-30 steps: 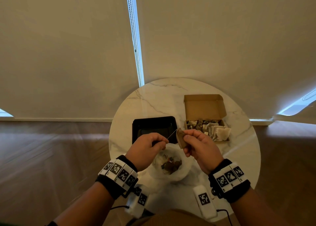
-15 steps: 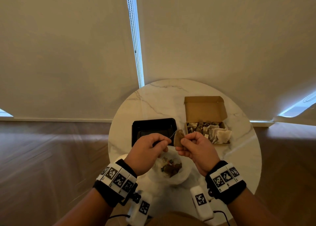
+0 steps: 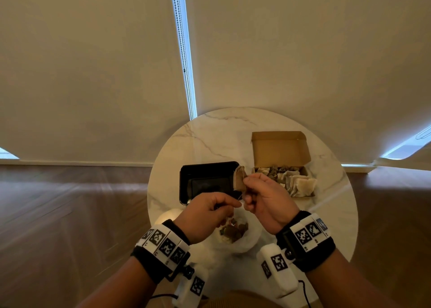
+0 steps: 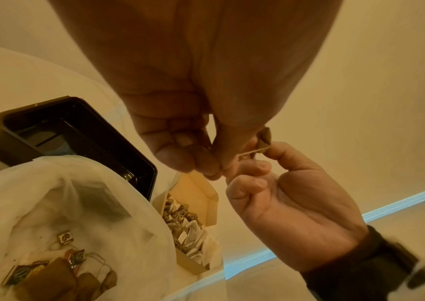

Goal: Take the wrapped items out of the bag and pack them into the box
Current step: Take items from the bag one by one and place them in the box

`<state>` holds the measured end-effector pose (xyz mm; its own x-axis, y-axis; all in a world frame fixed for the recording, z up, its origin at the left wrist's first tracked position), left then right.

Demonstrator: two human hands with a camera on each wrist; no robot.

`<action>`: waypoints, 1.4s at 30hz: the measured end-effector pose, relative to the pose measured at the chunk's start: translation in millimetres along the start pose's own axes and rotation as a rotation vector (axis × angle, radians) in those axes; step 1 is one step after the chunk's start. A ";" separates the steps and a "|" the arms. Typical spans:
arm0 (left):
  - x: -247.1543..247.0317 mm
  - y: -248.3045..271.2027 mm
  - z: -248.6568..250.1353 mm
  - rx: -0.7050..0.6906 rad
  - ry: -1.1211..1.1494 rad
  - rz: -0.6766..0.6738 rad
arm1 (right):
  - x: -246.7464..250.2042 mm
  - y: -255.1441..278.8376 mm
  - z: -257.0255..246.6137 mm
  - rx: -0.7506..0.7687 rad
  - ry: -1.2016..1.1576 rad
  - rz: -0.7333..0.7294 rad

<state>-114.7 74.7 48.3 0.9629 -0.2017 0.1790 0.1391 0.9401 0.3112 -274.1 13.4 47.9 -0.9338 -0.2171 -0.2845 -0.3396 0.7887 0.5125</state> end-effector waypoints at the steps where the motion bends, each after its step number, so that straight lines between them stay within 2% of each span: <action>1: 1.7 -1.5 -0.2 0.009 0.027 0.026 | -0.8 0.7 0.2 -0.002 0.006 -0.015; 8: 16.6 -9.2 4.9 0.055 0.253 0.229 | -8.2 5.2 9.0 0.032 0.239 -0.073; 15: 21.0 -8.1 2.1 0.111 0.492 0.265 | -13.2 -0.1 9.3 0.164 0.459 0.012; 17: 20.9 -5.4 5.2 0.092 0.474 0.262 | -15.3 -2.4 9.3 0.194 0.505 0.026; 19: 22.3 -4.1 5.8 0.029 0.344 0.270 | -19.1 -5.0 10.1 0.206 0.529 0.016; 23: 30.1 0.8 -2.8 -0.026 0.181 0.336 | -19.1 -11.2 18.3 0.157 0.552 0.038; 24: 32.1 3.3 -4.3 -0.023 0.175 0.348 | -15.3 -14.0 22.3 0.156 0.638 0.060; 26: 35.6 9.5 -8.1 -0.010 0.173 0.356 | -9.5 -20.5 34.4 0.192 0.971 0.065; 29: 38.5 16.4 -19.2 0.025 0.147 0.354 | -9.5 -37.8 74.1 0.213 1.584 -0.082; 31: 38.5 20.5 -25.8 0.042 0.118 0.350 | -10.7 -52.6 109.4 0.186 1.853 -0.177; 35: 36.0 30.1 -30.9 0.055 0.094 0.339 | -1.9 -68.6 149.7 0.025 2.028 -0.179; 42: 36.6 40.2 -41.5 0.086 0.053 0.336 | 3.4 -71.4 159.4 -0.012 2.053 -0.183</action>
<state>-64.3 116.5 28.6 0.9627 0.1317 0.2365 -0.2054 0.9244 0.3215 -235.1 48.0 -118.8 0.3699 -0.4710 0.8009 -0.4164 0.6865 0.5961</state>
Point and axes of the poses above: each hand's wrist, its own y-axis away from the middle knuckle, its own x-axis out of the back of the hand, z = x × y, the point moved 4 cm from there along -y, towards the middle knuckle, and after that the axes turned 8 degrees about y, right-handed, at the moved point
